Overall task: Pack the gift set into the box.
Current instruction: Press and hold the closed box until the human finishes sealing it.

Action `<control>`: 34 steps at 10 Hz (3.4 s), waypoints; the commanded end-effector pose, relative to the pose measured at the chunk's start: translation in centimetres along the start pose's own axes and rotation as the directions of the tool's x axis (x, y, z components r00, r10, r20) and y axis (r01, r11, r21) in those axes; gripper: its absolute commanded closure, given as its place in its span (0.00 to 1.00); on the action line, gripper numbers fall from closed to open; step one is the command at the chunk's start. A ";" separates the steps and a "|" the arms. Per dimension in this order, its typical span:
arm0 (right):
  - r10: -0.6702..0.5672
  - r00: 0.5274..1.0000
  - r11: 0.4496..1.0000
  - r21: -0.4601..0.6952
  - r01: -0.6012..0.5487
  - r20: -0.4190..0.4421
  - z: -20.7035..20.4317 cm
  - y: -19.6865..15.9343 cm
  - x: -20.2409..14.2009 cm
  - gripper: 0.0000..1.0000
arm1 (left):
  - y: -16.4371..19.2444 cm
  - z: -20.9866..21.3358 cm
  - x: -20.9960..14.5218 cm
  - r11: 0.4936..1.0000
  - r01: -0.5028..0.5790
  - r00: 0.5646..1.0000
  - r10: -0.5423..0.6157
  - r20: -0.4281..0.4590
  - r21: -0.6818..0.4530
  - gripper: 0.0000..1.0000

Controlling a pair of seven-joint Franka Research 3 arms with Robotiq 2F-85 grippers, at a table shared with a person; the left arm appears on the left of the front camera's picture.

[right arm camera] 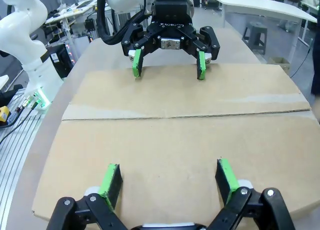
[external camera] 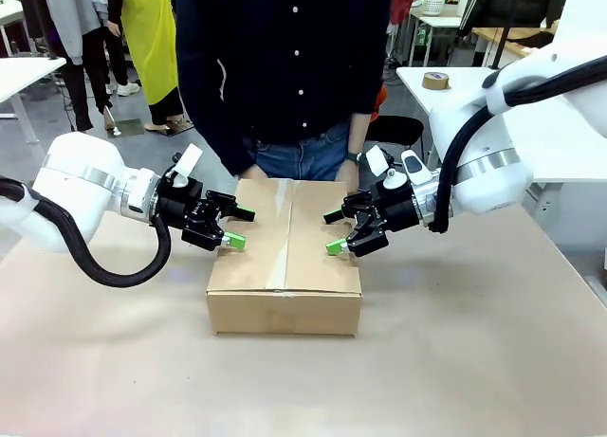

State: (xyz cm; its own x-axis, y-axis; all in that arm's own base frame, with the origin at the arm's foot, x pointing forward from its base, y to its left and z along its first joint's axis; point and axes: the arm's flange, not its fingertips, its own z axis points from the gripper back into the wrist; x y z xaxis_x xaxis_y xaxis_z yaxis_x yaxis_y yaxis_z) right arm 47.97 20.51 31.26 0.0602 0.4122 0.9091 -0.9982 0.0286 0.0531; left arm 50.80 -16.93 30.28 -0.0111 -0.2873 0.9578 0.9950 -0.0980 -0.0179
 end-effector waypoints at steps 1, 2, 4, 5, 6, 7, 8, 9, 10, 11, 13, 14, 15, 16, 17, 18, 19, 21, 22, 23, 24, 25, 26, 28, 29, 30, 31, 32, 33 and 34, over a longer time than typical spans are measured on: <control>0.007 1.000 1.000 -0.004 -0.007 0.000 0.0 0.1 0.3 0.00 | -0.1 -0.2 -0.2 1.000 0.014 1.000 -0.014 -0.004 -0.001 0.00; 0.007 1.000 1.000 -0.004 -0.007 0.000 0.0 0.1 0.3 0.00 | -0.1 -0.2 -0.2 1.000 0.014 1.000 -0.014 -0.004 -0.001 0.00; 0.007 1.000 1.000 -0.004 -0.007 0.000 0.0 0.1 0.3 0.00 | -0.1 -0.2 -0.2 1.000 0.014 1.000 -0.014 -0.004 -0.001 0.00; 0.007 1.000 1.000 -0.004 -0.007 0.000 0.0 0.1 0.3 0.00 | -0.1 -0.2 -0.2 1.000 0.014 1.000 -0.014 -0.004 -0.001 0.00; 0.007 1.000 1.000 -0.004 -0.007 0.000 0.0 0.1 0.3 0.00 | -0.1 -0.2 -0.2 1.000 0.014 1.000 -0.014 -0.004 -0.001 0.00; 0.007 1.000 1.000 -0.004 -0.007 0.000 0.0 0.1 0.3 0.00 | -0.1 -0.2 -0.2 1.000 0.014 1.000 -0.014 -0.004 -0.001 0.00; 0.007 1.000 1.000 -0.004 -0.007 0.000 0.0 0.1 0.3 0.00 | -0.1 -0.2 -0.2 1.000 0.014 1.000 -0.014 -0.004 -0.001 0.00; 0.007 1.000 1.000 -0.004 -0.007 0.000 0.0 0.1 0.3 0.00 | -0.1 -0.2 -0.2 1.000 0.014 1.000 -0.014 -0.004 -0.001 0.00; 0.007 1.000 1.000 -0.004 -0.007 0.000 0.0 0.1 0.3 0.00 | -0.1 -0.2 -0.2 1.000 0.014 1.000 -0.014 -0.004 -0.001 0.00; 0.007 1.000 1.000 -0.004 -0.007 0.000 0.0 0.1 0.3 0.00 | -0.1 -0.2 -0.2 1.000 0.014 1.000 -0.014 -0.004 -0.001 0.00; 0.007 1.000 1.000 -0.004 -0.007 0.000 0.0 0.1 0.3 0.00 | -0.1 -0.2 -0.2 1.000 0.014 1.000 -0.014 -0.004 -0.001 0.00; 0.007 1.000 1.000 -0.004 -0.007 0.000 0.0 0.1 0.3 0.00 | -0.1 -0.2 -0.2 1.000 0.014 1.000 -0.014 -0.004 -0.001 0.00; 0.007 1.000 1.000 -0.004 -0.007 0.000 0.0 0.1 0.3 0.00 | -0.1 -0.2 -0.2 1.000 0.014 1.000 -0.014 -0.004 -0.001 0.00; 0.007 1.000 1.000 -0.004 -0.007 0.000 0.0 0.1 0.3 0.00 | -0.1 -0.2 -0.2 1.000 0.014 1.000 -0.014 -0.004 -0.001 0.00; 0.007 1.000 1.000 -0.004 -0.007 0.000 0.0 0.1 0.3 0.00 | -0.1 -0.2 -0.2 1.000 0.014 1.000 -0.014 -0.004 -0.001 0.00; 0.007 1.000 1.000 -0.004 -0.007 0.000 0.0 0.1 0.3 0.00 | -0.1 -0.2 -0.2 1.000 0.014 1.000 -0.014 -0.004 -0.001 0.00; 0.007 1.000 1.000 -0.004 -0.007 0.000 0.0 0.1 0.3 0.00 | -0.1 -0.2 -0.2 1.000 0.014 1.000 -0.014 -0.004 -0.001 0.00; 0.007 1.000 1.000 -0.004 -0.007 0.000 0.0 0.1 0.3 0.00 | -0.1 -0.2 -0.2 1.000 0.014 1.000 -0.014 -0.004 -0.001 0.00; 0.007 1.000 1.000 -0.004 -0.007 0.000 0.0 0.1 0.3 0.00 | -0.1 -0.2 -0.2 1.000 0.014 1.000 -0.014 -0.004 -0.001 0.00; 0.007 1.000 1.000 -0.004 -0.007 0.000 0.0 0.1 0.3 0.00 | -0.1 -0.2 -0.2 1.000 0.014 1.000 -0.014 -0.004 -0.001 0.00; 0.007 1.000 1.000 -0.004 -0.007 0.000 0.0 0.1 0.3 0.00 | -0.1 -0.2 -0.2 1.000 0.014 1.000 -0.014 -0.004 -0.001 0.00; 0.007 1.000 1.000 -0.004 -0.007 0.000 0.0 0.1 0.3 0.00 | -0.1 -0.2 -0.2 1.000 0.014 1.000 -0.014 -0.004 -0.001 0.00; 0.007 1.000 1.000 -0.004 -0.007 0.000 0.0 0.1 0.3 0.00 | -0.1 -0.2 -0.2 1.000 0.014 1.000 -0.014 -0.004 -0.001 0.00; 0.007 1.000 1.000 -0.004 -0.007 0.000 0.0 0.1 0.3 0.00 | -0.1 -0.2 -0.2 1.000 0.014 1.000 -0.014 -0.004 -0.001 0.00; 0.007 1.000 1.000 -0.004 -0.007 0.000 0.0 0.1 0.3 0.00 | -0.1 -0.2 -0.2 1.000 0.014 1.000 -0.014 -0.004 -0.001 0.00; 0.007 1.000 1.000 -0.004 -0.007 0.000 0.0 0.1 0.3 0.00 | -0.1 -0.2 -0.2 1.000 0.014 1.000 -0.014 -0.004 -0.001 0.00; 0.007 1.000 1.000 -0.004 -0.007 0.000 0.0 0.1 0.3 0.00 | -0.1 -0.2 -0.2 1.000 0.014 1.000 -0.014 -0.004 -0.001 0.00; 0.007 1.000 1.000 -0.004 -0.007 0.000 0.0 0.1 0.3 0.00 | -0.1 -0.2 -0.2 1.000 0.014 1.000 -0.014 -0.004 -0.001 0.00; 0.007 1.000 1.000 -0.004 -0.007 0.000 0.0 0.1 0.3 0.00 | -0.1 -0.2 -0.2 1.000 0.014 1.000 -0.014 -0.004 -0.001 0.00; 0.007 1.000 1.000 -0.004 -0.007 0.000 0.0 0.1 0.3 0.00 | -0.1 -0.2 -0.2 1.000 0.014 1.000 -0.014 -0.004 -0.001 0.00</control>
State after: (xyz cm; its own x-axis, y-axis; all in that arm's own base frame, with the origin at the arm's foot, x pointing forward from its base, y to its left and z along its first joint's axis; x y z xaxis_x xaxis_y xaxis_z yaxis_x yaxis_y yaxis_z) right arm 47.97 20.51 31.27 0.0601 0.4122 0.9091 -0.9982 0.0286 0.0530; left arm 50.80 -16.93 30.28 -0.0112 -0.2873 0.9578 0.9950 -0.0980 -0.0178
